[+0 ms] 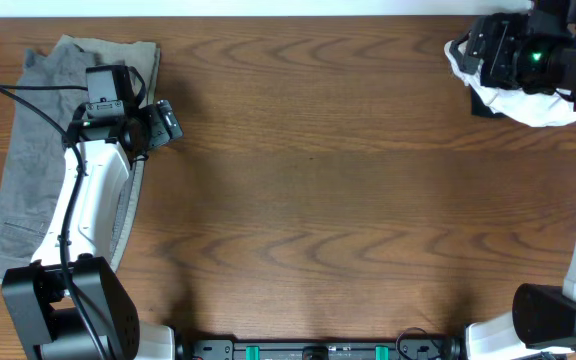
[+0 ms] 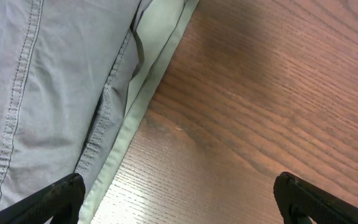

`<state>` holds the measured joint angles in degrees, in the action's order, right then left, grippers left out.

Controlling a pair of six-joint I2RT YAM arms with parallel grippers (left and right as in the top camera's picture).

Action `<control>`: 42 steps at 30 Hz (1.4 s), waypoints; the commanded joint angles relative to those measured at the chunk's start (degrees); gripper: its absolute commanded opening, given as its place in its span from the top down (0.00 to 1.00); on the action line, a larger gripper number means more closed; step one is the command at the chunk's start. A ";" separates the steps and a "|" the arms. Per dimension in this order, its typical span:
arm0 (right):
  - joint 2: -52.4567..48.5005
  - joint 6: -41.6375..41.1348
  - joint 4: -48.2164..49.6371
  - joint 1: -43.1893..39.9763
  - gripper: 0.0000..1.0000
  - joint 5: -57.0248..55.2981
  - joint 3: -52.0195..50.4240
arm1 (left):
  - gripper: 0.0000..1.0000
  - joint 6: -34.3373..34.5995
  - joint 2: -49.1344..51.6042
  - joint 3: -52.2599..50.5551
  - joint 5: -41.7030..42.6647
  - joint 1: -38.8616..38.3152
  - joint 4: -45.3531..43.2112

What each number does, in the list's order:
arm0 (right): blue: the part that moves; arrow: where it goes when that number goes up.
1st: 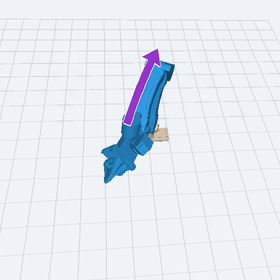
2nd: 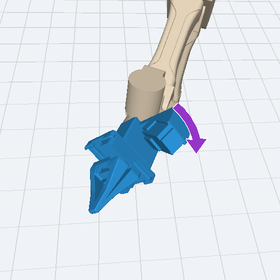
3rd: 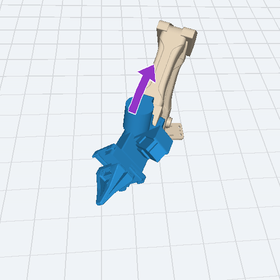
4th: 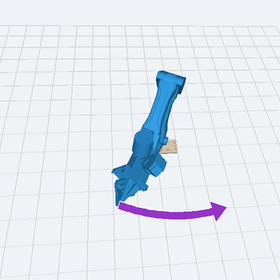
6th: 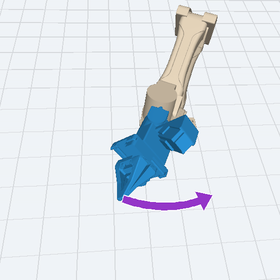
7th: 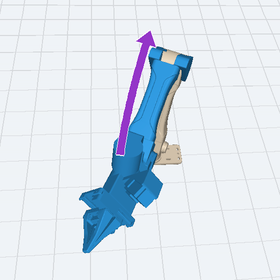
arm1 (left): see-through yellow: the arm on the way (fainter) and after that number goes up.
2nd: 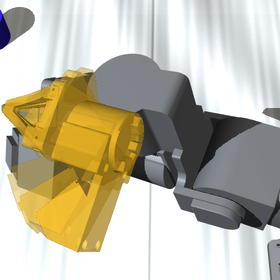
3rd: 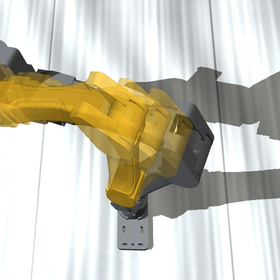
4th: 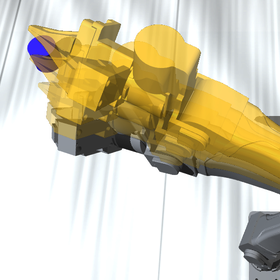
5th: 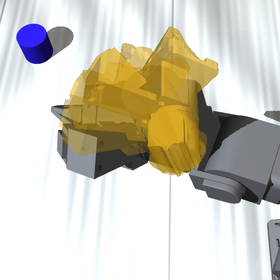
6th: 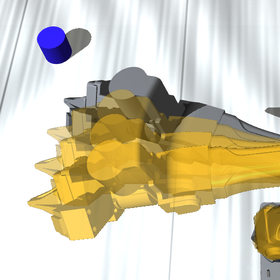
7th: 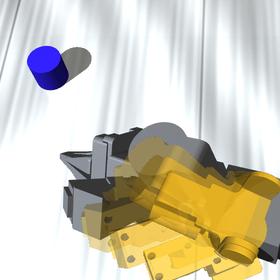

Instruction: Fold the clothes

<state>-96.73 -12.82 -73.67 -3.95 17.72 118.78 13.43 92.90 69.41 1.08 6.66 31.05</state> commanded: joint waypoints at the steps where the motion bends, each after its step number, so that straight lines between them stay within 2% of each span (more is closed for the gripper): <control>1: -0.02 1.92 -1.64 0.42 0.01 -0.57 0.04 | 0.02 -0.87 0.72 -0.63 -0.26 0.13 -0.02; 5: -0.72 13.97 -2.27 0.55 0.01 -1.66 -0.17 | 0.02 -0.87 0.72 -0.63 -0.26 0.13 -0.02; 9: 2.01 25.86 4.66 2.19 0.01 -1.66 -3.21 | 0.02 -0.87 0.72 -0.63 -0.28 0.13 -0.02; 11: 5.38 28.48 9.11 2.95 0.01 -1.64 -7.15 | 0.02 -0.87 0.72 -0.63 -0.28 0.13 -0.02; 14: 12.48 28.70 17.18 3.21 0.01 -1.62 -16.26 | 0.02 -0.87 0.72 -0.63 -0.28 0.13 -0.02; 19: 29.18 28.76 33.07 2.38 0.01 -3.72 -40.11 | 0.02 -0.87 0.72 -0.63 -0.28 0.13 -0.02; 25: 47.47 28.76 45.79 0.79 0.01 -4.26 -66.27 | 0.02 -0.87 0.72 -0.63 -0.26 0.13 -0.02; 31: 61.68 28.48 58.99 0.90 0.01 -3.72 -88.52 | 0.02 -0.87 0.72 -0.63 -0.28 0.13 -0.02; 37: 72.70 27.45 67.54 2.25 0.01 -4.31 -103.80 | 0.02 -0.87 0.72 -0.63 -0.28 0.13 -0.02; 42: 81.37 27.50 68.98 2.47 0.01 -5.75 -111.16 | 0.02 -0.87 0.72 -0.63 -0.26 0.13 -0.02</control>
<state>-18.81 15.20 -5.17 -1.91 13.02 9.98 13.26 92.90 69.38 1.08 6.66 31.05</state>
